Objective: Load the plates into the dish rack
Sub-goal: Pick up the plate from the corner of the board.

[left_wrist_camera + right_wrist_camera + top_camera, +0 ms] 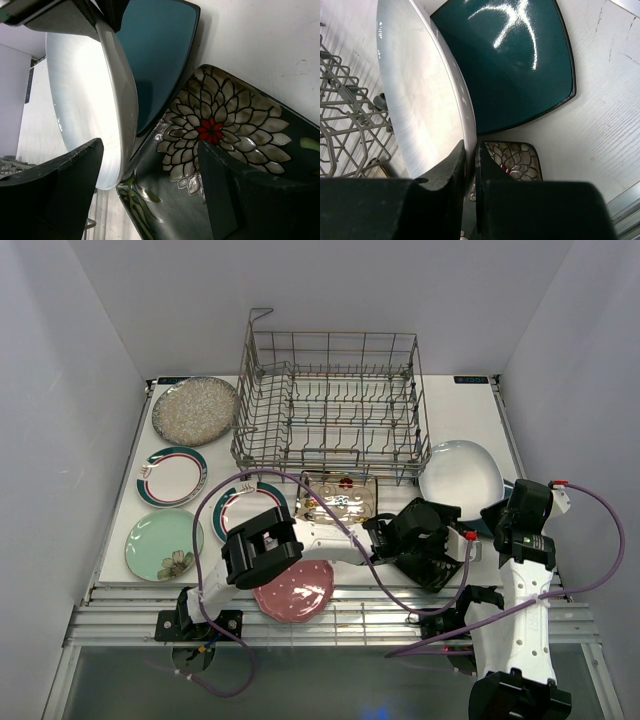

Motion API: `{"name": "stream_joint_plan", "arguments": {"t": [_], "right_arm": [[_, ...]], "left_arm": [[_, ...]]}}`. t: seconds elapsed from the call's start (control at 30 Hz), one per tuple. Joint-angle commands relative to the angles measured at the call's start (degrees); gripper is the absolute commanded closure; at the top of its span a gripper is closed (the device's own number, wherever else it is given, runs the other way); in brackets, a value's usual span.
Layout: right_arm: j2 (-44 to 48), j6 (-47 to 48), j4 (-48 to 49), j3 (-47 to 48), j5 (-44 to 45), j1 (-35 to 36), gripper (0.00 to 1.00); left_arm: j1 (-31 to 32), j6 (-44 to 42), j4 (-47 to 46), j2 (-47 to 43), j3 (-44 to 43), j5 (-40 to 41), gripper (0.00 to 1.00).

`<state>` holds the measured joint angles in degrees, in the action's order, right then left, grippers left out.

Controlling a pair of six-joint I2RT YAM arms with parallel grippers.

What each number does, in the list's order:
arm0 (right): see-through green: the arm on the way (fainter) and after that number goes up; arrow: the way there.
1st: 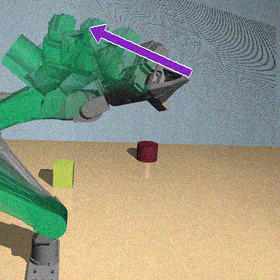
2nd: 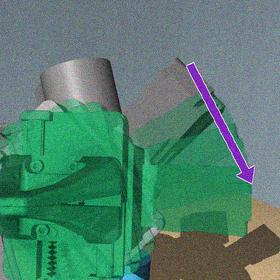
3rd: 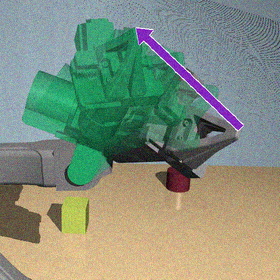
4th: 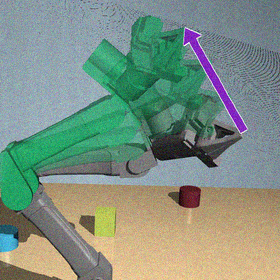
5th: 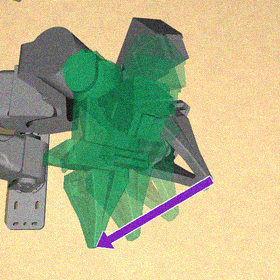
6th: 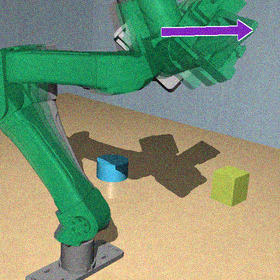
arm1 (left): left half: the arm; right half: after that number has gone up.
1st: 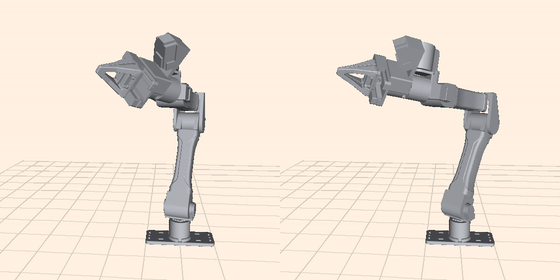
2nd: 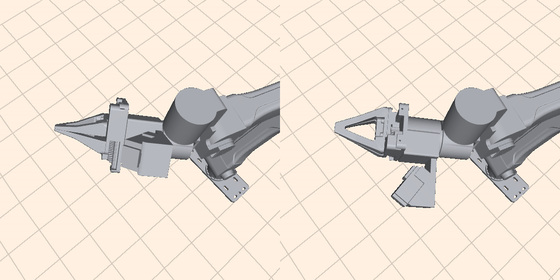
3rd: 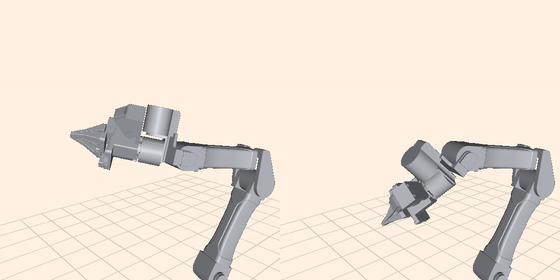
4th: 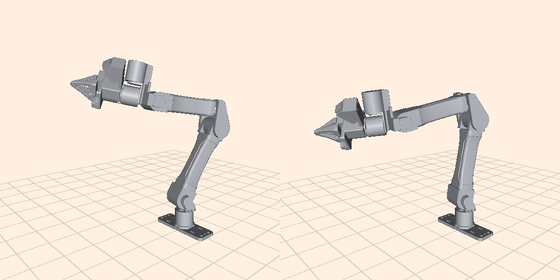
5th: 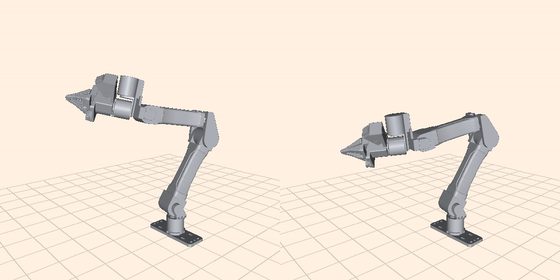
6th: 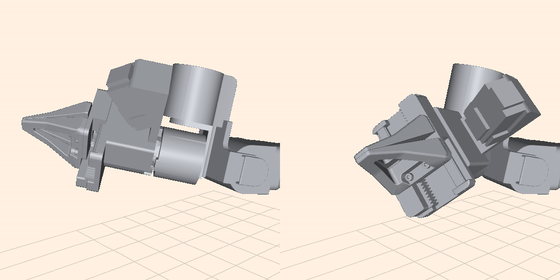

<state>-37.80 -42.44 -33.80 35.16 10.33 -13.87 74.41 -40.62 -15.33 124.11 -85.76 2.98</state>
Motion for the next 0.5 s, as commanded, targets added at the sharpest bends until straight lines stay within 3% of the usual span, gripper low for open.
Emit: {"name": "stream_joint_plan", "arguments": {"t": [0.0, 0.47], "right_arm": [[2.9, -1.4, 10.8, 4.3, -6.4, 0.3, 0.92], [4.9, -0.1, 9.2, 5.5, -5.7, 0.4, 0.92]], "left_arm": [[-0.3, -1.7, -2.9, -0.5, -3.0, 0.9, 0.15], [-3.5, -4.4, -9.5, -0.9, 2.4, -1.9, 0.19]]}}
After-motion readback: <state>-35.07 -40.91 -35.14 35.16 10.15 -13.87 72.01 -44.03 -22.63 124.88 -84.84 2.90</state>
